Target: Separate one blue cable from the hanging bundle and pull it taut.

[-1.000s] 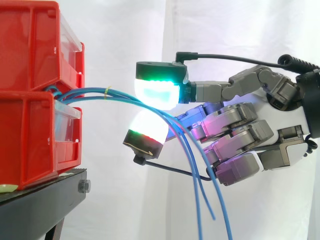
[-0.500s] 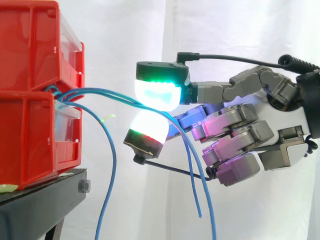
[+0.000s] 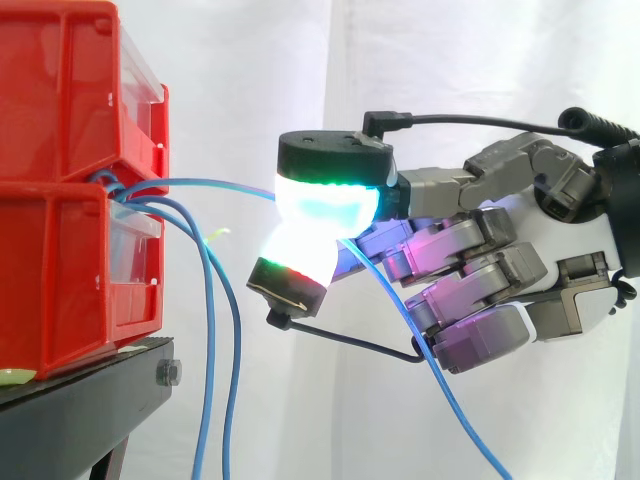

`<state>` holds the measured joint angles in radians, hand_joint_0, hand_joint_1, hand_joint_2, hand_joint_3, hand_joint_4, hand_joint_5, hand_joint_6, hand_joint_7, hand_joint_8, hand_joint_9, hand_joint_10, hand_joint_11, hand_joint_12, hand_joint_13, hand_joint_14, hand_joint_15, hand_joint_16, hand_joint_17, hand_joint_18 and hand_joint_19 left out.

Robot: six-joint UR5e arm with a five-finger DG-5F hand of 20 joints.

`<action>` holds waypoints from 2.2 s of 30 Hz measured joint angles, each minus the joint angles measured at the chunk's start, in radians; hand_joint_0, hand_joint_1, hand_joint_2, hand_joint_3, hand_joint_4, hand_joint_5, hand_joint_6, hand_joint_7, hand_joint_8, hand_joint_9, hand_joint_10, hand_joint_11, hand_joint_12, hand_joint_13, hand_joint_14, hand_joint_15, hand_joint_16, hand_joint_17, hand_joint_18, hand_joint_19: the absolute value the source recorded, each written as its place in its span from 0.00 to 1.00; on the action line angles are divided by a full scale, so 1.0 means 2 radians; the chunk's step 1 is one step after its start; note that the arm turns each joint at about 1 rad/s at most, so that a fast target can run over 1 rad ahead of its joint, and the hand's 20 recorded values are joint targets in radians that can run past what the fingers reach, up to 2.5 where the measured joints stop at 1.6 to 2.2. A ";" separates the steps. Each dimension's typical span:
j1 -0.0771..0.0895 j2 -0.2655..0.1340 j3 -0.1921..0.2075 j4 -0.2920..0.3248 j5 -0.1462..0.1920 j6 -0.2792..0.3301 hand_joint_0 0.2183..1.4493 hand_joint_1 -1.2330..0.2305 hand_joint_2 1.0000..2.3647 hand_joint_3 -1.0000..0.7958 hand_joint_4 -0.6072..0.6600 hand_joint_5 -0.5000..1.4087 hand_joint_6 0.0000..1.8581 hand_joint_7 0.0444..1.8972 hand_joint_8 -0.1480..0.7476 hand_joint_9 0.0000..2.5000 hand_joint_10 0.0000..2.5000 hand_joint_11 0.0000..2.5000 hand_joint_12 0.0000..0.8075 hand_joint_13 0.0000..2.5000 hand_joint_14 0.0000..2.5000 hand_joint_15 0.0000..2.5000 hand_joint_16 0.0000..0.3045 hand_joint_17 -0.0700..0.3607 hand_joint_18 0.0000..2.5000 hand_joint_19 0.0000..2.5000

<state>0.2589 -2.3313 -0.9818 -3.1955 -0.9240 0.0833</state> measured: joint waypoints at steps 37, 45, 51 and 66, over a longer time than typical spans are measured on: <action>0.001 0.000 -0.001 -0.018 0.008 0.000 0.45 0.37 0.01 0.38 0.49 0.33 0.28 0.74 0.09 0.76 1.00 0.62 0.18 0.55 1.00 0.51 0.18 0.46 0.64 0.31; 0.001 0.000 -0.001 -0.018 0.007 0.003 0.45 0.37 0.02 0.41 0.50 0.33 0.27 0.75 0.09 0.76 1.00 0.62 0.16 0.55 1.00 0.51 0.18 0.45 0.63 0.30; 0.000 0.000 -0.001 -0.021 -0.001 0.003 0.45 0.37 0.02 0.41 0.50 0.33 0.27 0.75 0.09 0.76 1.00 0.61 0.16 0.55 1.00 0.51 0.18 0.45 0.63 0.31; 0.002 0.042 -0.075 -0.041 -0.058 -0.008 0.46 0.37 0.02 0.40 0.50 0.33 0.27 0.77 0.10 0.76 1.00 0.60 0.13 0.54 1.00 0.51 0.18 0.45 0.62 0.32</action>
<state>0.2620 -2.2479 -1.1316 -3.2779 -1.0395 0.0672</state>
